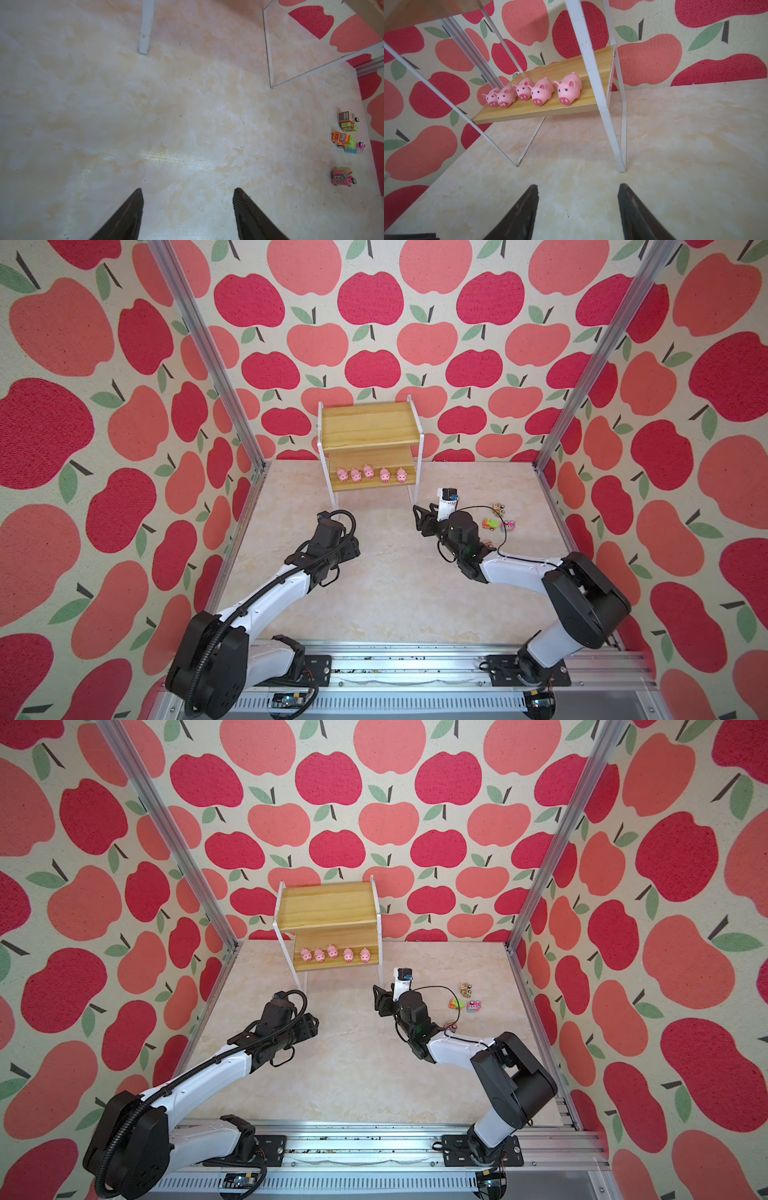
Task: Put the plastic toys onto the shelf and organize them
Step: 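Draw the left gripper back from the shelf while the right gripper rises, then move the right gripper over the toy cars near the table edge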
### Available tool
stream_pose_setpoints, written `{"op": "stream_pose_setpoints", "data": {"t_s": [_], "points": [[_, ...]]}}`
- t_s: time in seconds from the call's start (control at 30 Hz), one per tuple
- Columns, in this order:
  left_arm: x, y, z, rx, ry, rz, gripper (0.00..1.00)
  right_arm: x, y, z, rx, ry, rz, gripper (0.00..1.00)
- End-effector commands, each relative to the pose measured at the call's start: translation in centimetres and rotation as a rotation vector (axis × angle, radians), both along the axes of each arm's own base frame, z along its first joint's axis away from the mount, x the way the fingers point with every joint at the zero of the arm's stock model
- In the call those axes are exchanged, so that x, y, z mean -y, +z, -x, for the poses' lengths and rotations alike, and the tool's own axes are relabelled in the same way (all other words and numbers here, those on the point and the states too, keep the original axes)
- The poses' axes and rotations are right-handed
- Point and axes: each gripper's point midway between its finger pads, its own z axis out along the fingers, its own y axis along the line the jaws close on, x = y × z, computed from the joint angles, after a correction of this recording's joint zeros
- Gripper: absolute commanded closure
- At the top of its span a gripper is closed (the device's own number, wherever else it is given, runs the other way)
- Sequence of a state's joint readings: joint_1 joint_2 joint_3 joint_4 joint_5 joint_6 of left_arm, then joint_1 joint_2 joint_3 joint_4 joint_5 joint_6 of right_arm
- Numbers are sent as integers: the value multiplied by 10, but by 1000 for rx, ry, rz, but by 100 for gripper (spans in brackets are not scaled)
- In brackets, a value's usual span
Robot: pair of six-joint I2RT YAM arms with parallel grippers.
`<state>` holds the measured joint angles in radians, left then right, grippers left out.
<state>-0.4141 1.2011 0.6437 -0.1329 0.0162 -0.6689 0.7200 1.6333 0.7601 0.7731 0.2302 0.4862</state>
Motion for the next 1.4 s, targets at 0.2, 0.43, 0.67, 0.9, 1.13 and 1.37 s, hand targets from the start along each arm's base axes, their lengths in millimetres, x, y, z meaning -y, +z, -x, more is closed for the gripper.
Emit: {"op": "stream_pose_setpoints", "data": {"t_s": [0.2, 0.43, 0.67, 0.9, 1.13, 1.37], "points": [[-3, 3, 8, 7, 4, 112, 31, -21, -3, -47, -112, -100, -322, 39], [-9, 1, 11, 3, 3, 114, 31, -39, -11, -71, -141, -110, -405, 41], [-18, 0, 13, -2, 17, 118, 32, -46, -12, -89, -146, -129, -437, 41], [-23, -1, 12, -7, 27, 119, 32, -48, -10, -97, -140, -129, -441, 41], [-26, 6, 12, 13, 32, 121, 33, -47, -9, -99, -137, -136, -452, 41], [-27, 8, 12, 16, 35, 116, 33, -44, -9, -103, -142, -149, -473, 42]]}}
